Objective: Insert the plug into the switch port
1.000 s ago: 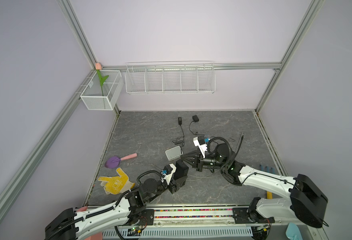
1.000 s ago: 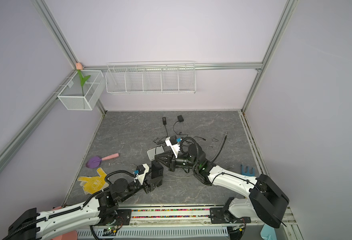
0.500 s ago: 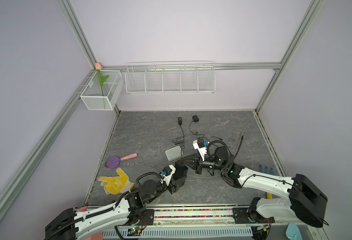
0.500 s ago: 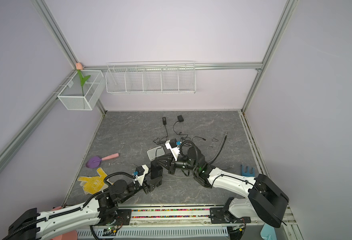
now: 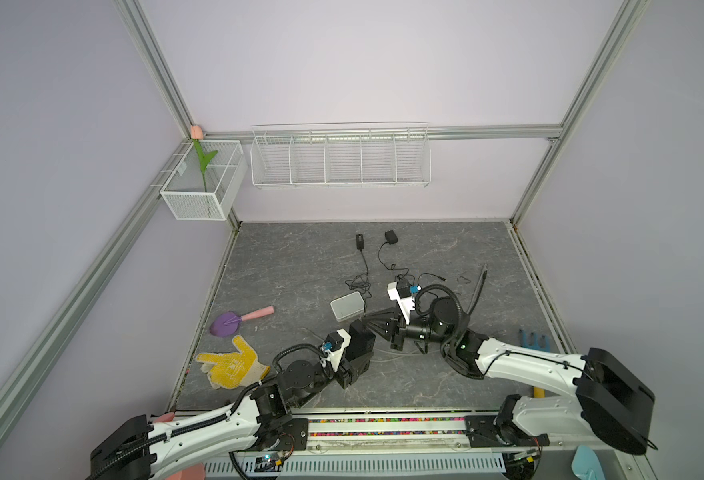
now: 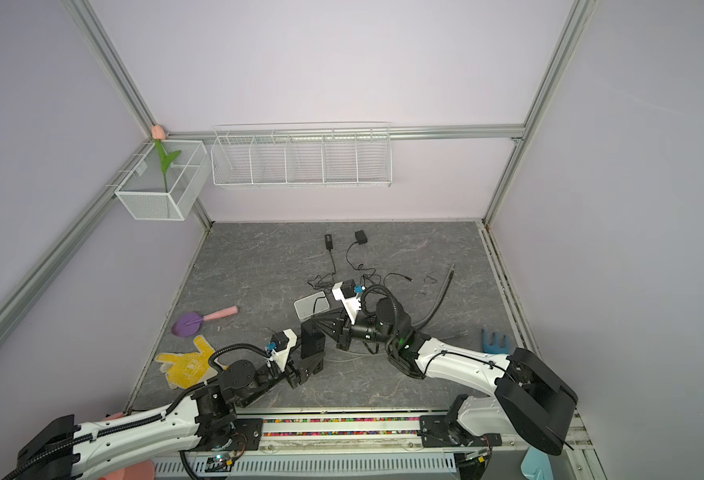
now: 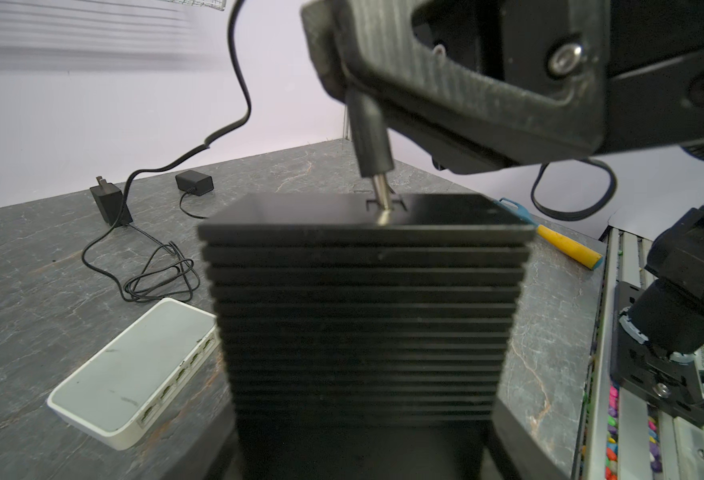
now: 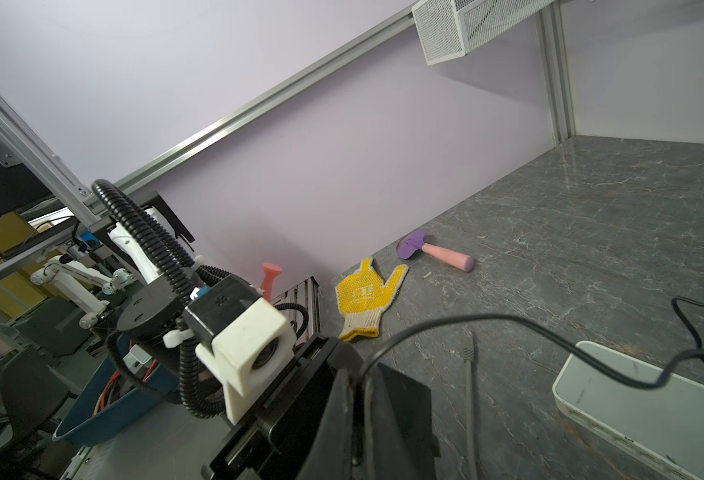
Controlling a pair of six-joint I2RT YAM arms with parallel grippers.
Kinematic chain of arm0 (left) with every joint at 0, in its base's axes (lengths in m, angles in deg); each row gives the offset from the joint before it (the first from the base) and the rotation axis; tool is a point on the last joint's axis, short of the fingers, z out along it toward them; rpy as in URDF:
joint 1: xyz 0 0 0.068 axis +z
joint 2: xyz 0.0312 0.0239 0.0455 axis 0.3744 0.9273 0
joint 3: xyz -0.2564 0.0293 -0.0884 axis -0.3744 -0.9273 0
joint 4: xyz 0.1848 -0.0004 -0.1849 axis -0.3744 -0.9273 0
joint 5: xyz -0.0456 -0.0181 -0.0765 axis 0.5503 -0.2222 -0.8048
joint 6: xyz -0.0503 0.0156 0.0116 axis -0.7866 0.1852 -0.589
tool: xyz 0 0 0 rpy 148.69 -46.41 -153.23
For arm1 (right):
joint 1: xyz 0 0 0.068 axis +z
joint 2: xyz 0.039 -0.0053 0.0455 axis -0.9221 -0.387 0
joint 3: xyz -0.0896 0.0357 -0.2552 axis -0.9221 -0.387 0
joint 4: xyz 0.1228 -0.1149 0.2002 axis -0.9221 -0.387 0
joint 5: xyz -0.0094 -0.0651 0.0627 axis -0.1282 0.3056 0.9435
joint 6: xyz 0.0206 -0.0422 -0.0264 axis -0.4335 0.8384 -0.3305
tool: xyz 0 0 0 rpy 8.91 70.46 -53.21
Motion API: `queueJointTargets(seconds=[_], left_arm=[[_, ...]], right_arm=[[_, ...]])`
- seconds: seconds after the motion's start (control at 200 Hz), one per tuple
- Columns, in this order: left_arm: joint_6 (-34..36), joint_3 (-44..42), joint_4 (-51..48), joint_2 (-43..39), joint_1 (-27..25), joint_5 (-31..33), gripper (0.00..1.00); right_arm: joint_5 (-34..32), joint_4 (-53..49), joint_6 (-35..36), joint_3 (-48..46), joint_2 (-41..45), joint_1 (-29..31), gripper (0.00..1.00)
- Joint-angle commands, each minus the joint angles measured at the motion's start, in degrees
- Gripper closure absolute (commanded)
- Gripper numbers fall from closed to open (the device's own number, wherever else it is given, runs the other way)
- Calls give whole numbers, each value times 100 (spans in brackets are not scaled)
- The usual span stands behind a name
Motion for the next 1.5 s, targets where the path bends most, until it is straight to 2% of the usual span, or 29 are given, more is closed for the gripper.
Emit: queueJointTargets(seconds=[0.0,0.24,0.405,0.94,1.19,1.495], left_arm=[[-239,415,274,-27,0,217,100],[-275,489,196,-66,-9,301,100],[-271,432,196,-398,-17,384,100],[-285,547,-174,-843,-57,387,100],[-244,945,-538,-879,-61,416,100],[-188,1062,-528,-1112,-70,396,100]], right_arm=[[-47,-107,161,-180,28,113,93],[-209,-477,399,-174,75,242,93],[-526,-681,501,-312,192,312,93],[-740,-1351,730,-151,73,488,93],[-761,-1513,808,-30,-131,507,93],[-815,-1467,826,-17,-478,512,93]])
